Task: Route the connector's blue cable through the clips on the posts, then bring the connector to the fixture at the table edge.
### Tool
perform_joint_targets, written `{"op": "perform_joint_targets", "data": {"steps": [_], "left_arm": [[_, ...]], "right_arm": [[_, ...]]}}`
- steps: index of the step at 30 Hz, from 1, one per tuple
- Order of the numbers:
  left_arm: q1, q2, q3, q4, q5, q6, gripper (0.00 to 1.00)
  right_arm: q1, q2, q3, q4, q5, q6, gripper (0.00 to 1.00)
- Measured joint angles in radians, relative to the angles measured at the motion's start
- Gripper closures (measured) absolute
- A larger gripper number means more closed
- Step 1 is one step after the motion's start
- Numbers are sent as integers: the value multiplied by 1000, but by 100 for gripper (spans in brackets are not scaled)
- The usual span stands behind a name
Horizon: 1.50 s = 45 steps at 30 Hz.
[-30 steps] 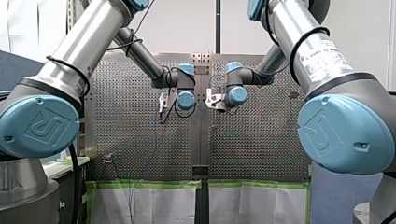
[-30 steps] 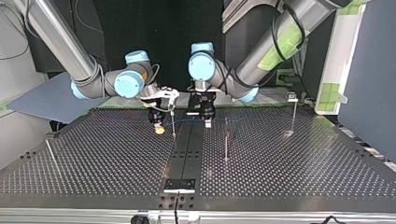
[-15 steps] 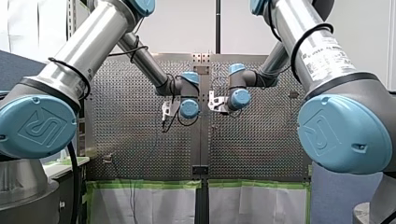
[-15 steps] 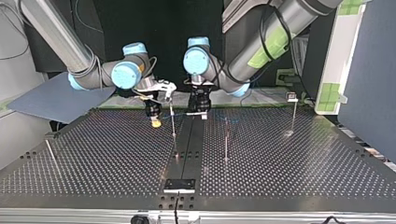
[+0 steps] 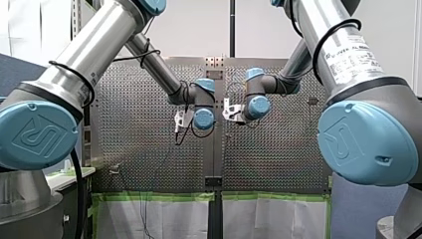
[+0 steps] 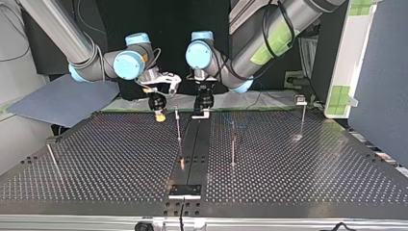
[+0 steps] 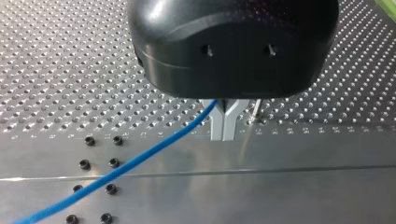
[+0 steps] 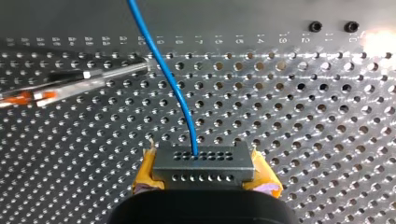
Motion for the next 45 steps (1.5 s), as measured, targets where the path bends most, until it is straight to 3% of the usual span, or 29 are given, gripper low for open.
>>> {"op": "perform_joint_targets", "data": {"steps": [21, 28, 32, 39, 45], "left_arm": [[-10, -1, -64, 42, 1, 1, 100], [-18, -37, -63, 50, 8, -2, 100], [-22, -60, -63, 68, 10, -13, 100], [-23, -67, -61, 79, 13, -22, 100], [-19, -67, -61, 81, 10, -25, 100]], "right_arm": [[-2, -25, 143, -99, 8, 20, 100], [-10, -24, 172, -136, 4, 26, 100], [-18, -23, 180, -148, 2, 10, 100], [-44, -16, 187, -160, 0, -43, 100], [-70, -2, 207, -195, -15, -77, 100]]}}
